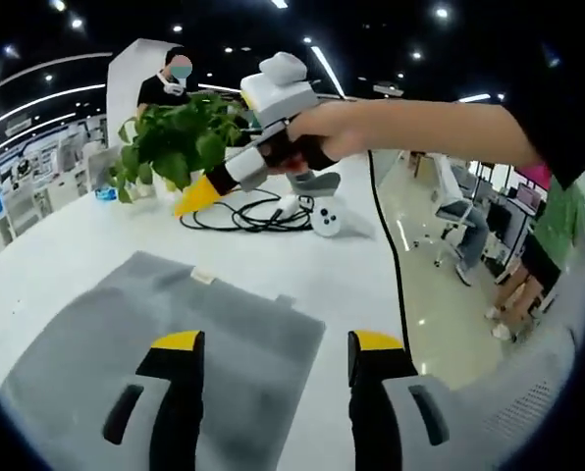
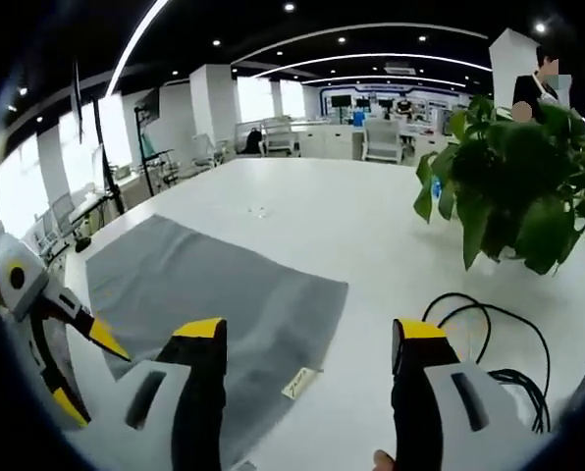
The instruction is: Fold the towel on the table until its edges align and the towel forms a compact rectangular stack.
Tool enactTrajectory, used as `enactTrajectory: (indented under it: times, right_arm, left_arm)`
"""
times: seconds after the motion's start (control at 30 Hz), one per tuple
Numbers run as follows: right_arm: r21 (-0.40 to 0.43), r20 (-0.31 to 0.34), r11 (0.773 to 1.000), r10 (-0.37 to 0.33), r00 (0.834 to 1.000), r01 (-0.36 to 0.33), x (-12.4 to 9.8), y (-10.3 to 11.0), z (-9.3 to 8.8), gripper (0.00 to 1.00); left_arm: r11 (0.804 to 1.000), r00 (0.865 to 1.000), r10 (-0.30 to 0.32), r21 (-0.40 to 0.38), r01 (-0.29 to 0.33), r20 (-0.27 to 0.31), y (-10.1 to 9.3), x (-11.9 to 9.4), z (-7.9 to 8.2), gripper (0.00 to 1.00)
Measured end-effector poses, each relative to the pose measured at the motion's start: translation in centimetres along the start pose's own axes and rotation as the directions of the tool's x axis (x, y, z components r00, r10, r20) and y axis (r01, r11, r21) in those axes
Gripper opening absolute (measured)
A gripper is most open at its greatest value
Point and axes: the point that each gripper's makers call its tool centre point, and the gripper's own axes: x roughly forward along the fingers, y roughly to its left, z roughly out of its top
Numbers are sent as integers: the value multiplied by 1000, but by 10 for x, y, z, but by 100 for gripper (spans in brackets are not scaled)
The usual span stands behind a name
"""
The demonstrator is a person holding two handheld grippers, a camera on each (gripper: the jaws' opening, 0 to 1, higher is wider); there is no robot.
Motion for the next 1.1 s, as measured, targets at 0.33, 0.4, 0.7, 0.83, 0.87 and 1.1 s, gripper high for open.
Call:
enactTrajectory:
  times: [0.33,0.4,0.7,0.83,0.87,1.1]
  right_arm:
    - [10,-7,1000,6,1000,-6,25,-3,3,60]
    - [11,-14,1000,5,1000,-5,29,-4,2,59]
    - [23,-28,1000,10,1000,-9,45,-3,-6,56]
    - [36,-31,999,3,1000,-2,50,-9,-7,55]
    - [40,-31,999,2,1000,-1,52,-10,-6,55]
    - [62,-32,998,-2,999,4,63,-13,-9,53]
  left_arm:
    - [997,997,-74,16,74,6,-21,26,-1,52]
    - [996,996,-89,24,89,-4,-24,31,-4,46]
    - [989,991,-132,66,133,-19,-38,58,-10,37]
    - [978,982,-180,91,185,-60,-47,68,-26,32]
    - [978,981,-180,94,186,-67,-47,70,-28,32]
    - [969,970,-242,-52,242,-3,-54,81,-22,28]
